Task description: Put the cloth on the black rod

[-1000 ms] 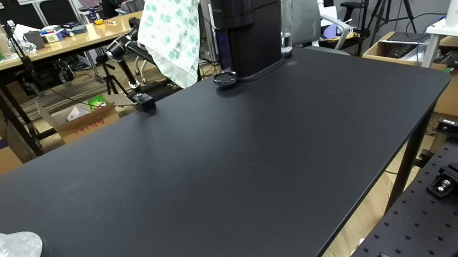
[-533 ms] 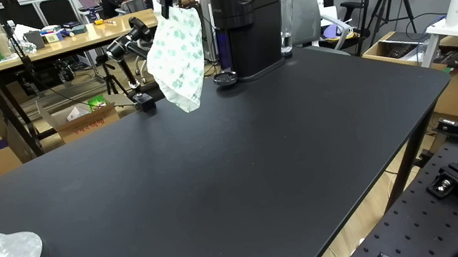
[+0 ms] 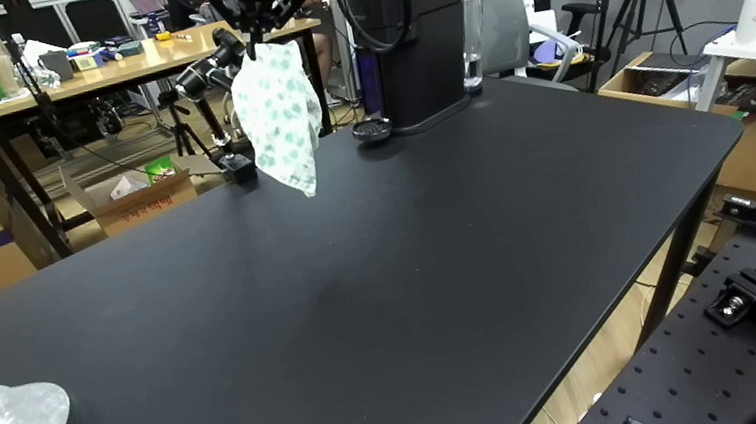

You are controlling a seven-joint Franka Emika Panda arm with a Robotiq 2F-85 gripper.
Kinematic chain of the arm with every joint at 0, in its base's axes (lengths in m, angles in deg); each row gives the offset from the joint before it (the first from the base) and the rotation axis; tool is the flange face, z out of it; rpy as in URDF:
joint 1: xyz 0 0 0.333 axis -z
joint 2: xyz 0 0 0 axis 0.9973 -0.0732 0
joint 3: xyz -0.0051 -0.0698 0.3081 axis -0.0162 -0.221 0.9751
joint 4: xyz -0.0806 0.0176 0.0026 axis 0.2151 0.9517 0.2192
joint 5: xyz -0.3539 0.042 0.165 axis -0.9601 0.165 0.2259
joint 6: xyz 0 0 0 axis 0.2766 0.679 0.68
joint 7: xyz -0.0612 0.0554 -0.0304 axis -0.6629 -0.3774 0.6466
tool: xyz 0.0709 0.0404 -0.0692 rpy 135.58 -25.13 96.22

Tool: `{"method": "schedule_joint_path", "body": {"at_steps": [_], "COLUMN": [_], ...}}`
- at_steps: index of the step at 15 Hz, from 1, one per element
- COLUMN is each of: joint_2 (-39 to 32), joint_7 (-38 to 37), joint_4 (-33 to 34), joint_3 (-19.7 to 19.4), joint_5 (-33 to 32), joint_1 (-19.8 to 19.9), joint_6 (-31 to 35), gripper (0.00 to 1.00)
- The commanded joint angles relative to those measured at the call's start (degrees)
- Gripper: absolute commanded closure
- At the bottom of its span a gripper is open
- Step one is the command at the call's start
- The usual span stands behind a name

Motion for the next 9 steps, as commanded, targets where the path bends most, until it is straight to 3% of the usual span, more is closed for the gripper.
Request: {"method": "schedule_joint_path", "body": {"at_steps": [1,9], "joint_2": [-0.22,0.81], "joint_7": [-4.35,-7.38], "joint_4": [0.74,-0.56], "joint_3": [0.27,-0.78], "joint_5": [-0.76,-0.59], "joint_1": [-1.19,-0.74], "joint_6": [-1.04,-1.21], "gripper": [1.0,1.0]}}
